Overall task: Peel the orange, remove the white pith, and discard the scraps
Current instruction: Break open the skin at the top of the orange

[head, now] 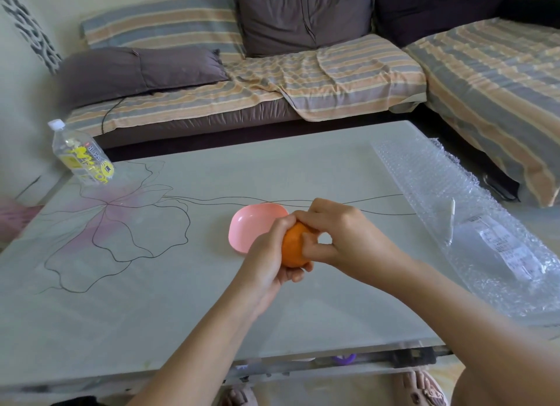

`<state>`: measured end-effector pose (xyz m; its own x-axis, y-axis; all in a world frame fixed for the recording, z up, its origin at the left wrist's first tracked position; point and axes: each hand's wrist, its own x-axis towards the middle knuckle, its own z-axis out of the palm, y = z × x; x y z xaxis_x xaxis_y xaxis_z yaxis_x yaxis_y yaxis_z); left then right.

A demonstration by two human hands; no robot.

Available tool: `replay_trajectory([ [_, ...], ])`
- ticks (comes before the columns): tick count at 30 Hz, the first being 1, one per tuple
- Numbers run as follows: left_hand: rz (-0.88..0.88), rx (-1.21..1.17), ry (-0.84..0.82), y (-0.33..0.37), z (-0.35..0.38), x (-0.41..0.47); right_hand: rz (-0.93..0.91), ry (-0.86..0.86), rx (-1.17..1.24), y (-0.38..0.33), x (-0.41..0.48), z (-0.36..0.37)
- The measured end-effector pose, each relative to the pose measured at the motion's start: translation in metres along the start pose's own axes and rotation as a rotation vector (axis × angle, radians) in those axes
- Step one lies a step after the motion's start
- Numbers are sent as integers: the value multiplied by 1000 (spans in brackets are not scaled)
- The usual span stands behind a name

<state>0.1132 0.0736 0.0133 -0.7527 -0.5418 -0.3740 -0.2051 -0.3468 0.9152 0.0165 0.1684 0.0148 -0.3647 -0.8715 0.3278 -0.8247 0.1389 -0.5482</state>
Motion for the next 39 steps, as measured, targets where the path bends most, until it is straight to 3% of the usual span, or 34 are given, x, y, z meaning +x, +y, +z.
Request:
replay_trajectory([
  [11,29,-61,105,-8,7,-2,41,55,34,-5,-3,11],
  [20,60,-101,148,-13,0,-9,143,34,414,-3,-12,9],
  [24,64,-41,141,-18,3,-13,156,-32,268,-2,-13,8],
  [28,85,-15,131,-23,11,-17,148,5,172,-3,-20,11],
  [39,136,3,145,-23,19,-18,153,56,241,-3,-25,8],
])
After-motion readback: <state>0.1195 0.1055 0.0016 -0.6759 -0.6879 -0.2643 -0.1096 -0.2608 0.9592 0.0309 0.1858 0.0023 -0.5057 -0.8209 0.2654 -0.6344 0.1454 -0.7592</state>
